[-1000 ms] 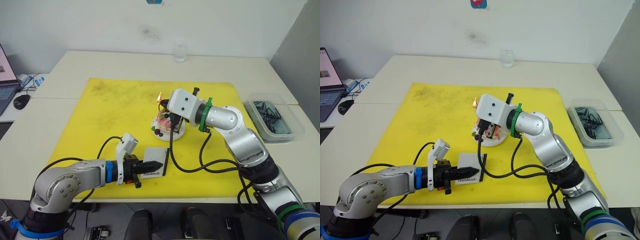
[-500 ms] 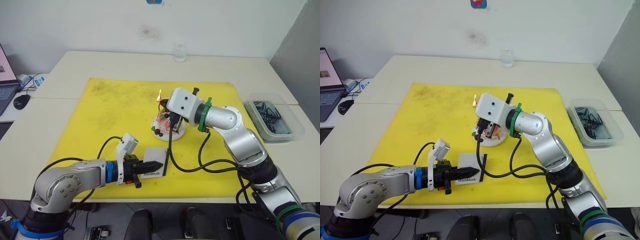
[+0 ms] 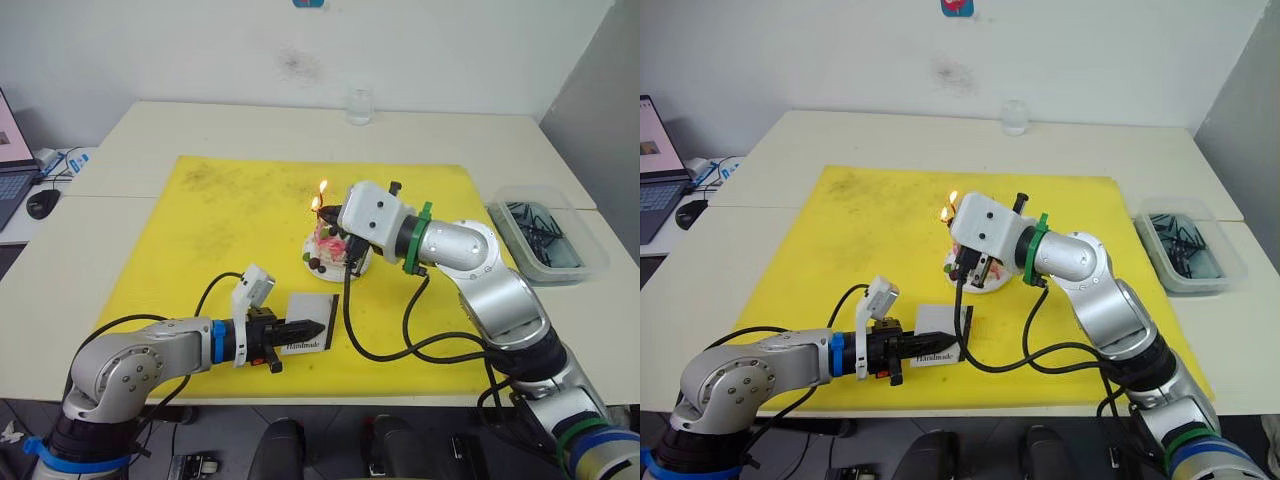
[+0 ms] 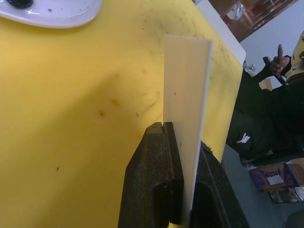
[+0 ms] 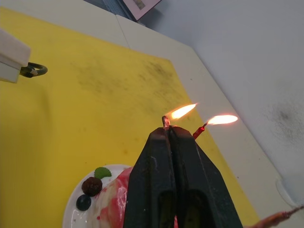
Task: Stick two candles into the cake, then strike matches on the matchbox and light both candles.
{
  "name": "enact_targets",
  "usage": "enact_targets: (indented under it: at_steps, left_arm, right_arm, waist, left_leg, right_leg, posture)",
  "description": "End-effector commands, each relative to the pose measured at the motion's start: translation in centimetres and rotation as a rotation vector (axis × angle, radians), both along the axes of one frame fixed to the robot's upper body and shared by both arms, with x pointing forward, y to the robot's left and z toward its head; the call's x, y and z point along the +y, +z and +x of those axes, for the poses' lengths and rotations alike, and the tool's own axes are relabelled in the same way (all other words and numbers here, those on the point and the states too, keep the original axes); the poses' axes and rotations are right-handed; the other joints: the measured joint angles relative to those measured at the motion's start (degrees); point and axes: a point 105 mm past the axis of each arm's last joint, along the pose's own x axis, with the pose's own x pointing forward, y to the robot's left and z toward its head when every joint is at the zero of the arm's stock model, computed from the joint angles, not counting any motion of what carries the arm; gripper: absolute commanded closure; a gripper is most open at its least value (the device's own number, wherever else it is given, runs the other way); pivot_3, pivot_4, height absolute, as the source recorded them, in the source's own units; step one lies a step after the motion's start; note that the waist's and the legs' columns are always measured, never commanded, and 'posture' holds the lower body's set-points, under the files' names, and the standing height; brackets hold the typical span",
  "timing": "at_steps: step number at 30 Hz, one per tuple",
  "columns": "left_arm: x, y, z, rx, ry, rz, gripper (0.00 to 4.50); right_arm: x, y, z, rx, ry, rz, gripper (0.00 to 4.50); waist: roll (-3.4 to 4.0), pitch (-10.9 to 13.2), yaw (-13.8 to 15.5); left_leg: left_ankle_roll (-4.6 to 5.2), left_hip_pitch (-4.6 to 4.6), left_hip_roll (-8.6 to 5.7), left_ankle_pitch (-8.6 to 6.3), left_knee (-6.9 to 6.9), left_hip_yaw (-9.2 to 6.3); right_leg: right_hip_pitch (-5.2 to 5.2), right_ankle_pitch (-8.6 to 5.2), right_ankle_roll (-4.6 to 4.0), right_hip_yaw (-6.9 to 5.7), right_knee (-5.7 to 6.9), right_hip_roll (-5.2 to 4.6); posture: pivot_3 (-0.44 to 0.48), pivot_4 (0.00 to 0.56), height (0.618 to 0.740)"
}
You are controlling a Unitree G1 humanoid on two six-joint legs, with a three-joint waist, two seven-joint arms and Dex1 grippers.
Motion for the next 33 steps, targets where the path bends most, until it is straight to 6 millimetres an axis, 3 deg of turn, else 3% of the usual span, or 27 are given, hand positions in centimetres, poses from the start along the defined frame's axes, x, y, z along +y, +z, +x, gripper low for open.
enact_targets:
  at_steps: [1, 7, 16, 21, 28, 33]
  left_arm:
    - [-0.3, 0.9, 0.2, -0.038, -0.022, -0.02, 4.5]
    - [-1.1, 1.6, -0.3, -0.03, -0.073, -0.055, 4.5]
    - [-2.2, 1.7, -0.8, -0.024, -0.09, -0.09, 4.5]
    - [-2.8, 1.5, -0.9, -0.021, -0.087, -0.101, 4.5]
    - [-3.1, 1.3, -1.4, -0.017, -0.073, -0.116, 4.5]
    - [-3.4, 1.2, -1.4, -0.016, -0.065, -0.122, 4.5]
  right_arm:
    - [-1.2, 1.0, -1.4, -0.022, 0.015, 0.015, 4.48]
    - [-5.5, 0.5, -2.7, 0.042, -0.088, -0.011, 4.48]
    - [-19.1, 0.3, -0.9, 0.141, -0.695, 0.109, 4.48]
    - [-24.9, 0.2, 1.0, 0.109, -0.95, 0.261, 4.48]
    - [-29.4, -1.9, 3.2, 0.139, -1.13, 0.374, 4.48]
    - [-31.4, -3.8, 3.8, 0.158, -1.22, 0.391, 4.48]
  waist:
    - [0.0, 0.0, 0.04]
    - [0.0, 0.0, 0.02]
    - [0.0, 0.0, 0.12]
    - [0.0, 0.0, -0.21]
    - [0.03, 0.01, -0.25]
    - [0.04, 0.01, -0.21]
  left_leg:
    - [0.0, 0.0, 0.0, 0.0, 0.0, 0.0]
    - [0.0, -0.01, 0.0, 0.0, 0.0, 0.0]
    - [0.0, -0.01, -0.03, 0.0, 0.01, 0.02]
    - [0.0, 0.02, -0.04, 0.0, 0.01, 0.03]
    - [0.01, 0.0, -0.07, 0.0, 0.0, 0.08]
    - [0.01, -0.01, -0.07, 0.0, 0.0, 0.07]
  right_leg:
    - [0.0, 0.0, 0.0, 0.0, 0.0, 0.0]
    - [0.0, -0.01, 0.01, 0.0, -0.01, 0.0]
    - [0.01, -0.01, 0.01, 0.02, -0.02, -0.02]
    - [0.01, 0.01, 0.02, 0.04, 0.0, 0.02]
    - [0.01, 0.0, 0.03, 0.12, -0.02, 0.05]
    - [0.01, 0.0, 0.03, 0.1, -0.01, 0.07]
  posture:
    - [0.0, 0.15, 0.74]
    - [0.0, 0.15, 0.74]
    - [0.0, 0.15, 0.74]
    - [0.0, 0.15, 0.74]
    - [0.0, 0.15, 0.74]
    - [0.0, 0.15, 0.74]
